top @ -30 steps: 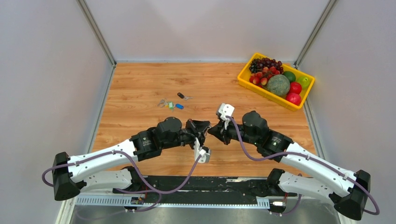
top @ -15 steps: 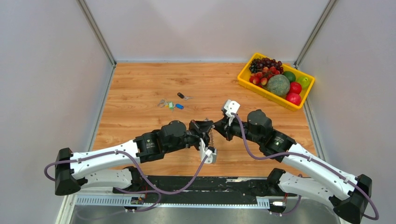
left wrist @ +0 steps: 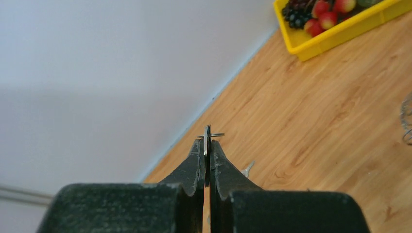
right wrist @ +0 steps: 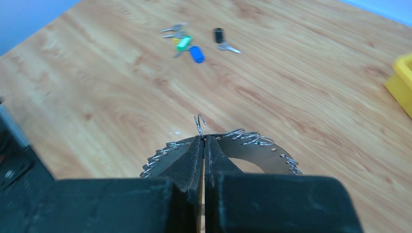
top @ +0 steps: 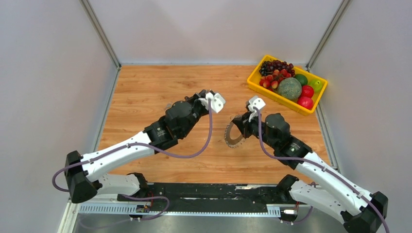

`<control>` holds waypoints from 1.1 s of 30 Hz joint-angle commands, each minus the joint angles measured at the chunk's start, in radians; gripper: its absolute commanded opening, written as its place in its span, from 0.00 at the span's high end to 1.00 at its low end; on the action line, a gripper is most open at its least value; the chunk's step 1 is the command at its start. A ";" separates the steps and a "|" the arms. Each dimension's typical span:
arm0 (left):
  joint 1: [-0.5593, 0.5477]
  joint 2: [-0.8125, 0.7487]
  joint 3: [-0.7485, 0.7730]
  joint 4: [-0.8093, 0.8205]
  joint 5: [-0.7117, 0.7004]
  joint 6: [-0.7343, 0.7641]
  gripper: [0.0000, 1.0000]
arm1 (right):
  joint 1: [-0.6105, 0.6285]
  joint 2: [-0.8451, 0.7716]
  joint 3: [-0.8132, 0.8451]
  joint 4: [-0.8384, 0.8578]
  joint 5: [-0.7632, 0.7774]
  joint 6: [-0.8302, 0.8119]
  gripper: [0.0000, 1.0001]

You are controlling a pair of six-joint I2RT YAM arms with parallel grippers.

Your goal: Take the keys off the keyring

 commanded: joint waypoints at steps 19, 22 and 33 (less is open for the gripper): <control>0.489 0.368 0.192 -0.364 0.380 -1.098 1.00 | -0.549 0.495 0.242 0.089 -0.066 0.243 0.09; 0.539 0.421 0.193 -0.354 0.437 -1.145 1.00 | -0.558 0.452 0.240 0.089 -0.043 0.261 0.00; 0.703 0.687 0.306 -0.450 0.576 -1.278 1.00 | -0.558 0.191 0.125 0.087 -0.006 0.301 0.00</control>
